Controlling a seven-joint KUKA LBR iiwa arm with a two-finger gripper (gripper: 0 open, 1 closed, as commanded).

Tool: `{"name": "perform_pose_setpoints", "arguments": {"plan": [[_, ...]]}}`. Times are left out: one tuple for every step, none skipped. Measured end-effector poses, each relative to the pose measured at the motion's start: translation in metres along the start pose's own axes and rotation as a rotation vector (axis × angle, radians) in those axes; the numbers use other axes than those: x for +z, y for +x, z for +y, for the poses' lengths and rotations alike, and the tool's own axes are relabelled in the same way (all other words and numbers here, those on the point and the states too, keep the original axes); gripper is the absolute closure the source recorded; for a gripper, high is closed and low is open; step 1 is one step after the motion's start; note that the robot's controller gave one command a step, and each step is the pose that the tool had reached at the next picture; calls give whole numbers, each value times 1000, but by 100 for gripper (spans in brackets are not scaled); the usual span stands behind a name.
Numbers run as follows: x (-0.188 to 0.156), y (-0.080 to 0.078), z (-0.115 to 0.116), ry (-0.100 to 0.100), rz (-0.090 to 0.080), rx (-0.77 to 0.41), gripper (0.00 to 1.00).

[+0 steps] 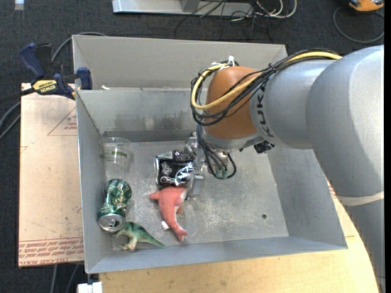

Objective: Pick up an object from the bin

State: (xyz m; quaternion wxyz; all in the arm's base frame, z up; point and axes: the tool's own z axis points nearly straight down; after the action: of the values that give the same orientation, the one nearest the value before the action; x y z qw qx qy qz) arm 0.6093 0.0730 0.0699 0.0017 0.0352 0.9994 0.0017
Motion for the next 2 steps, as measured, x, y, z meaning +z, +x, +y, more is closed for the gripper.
{"name": "perform_pose_setpoints", "arguments": {"plan": [[0,-21,-3,-2,3,-225,100],[0,-21,-3,-2,3,-225,100]]}}
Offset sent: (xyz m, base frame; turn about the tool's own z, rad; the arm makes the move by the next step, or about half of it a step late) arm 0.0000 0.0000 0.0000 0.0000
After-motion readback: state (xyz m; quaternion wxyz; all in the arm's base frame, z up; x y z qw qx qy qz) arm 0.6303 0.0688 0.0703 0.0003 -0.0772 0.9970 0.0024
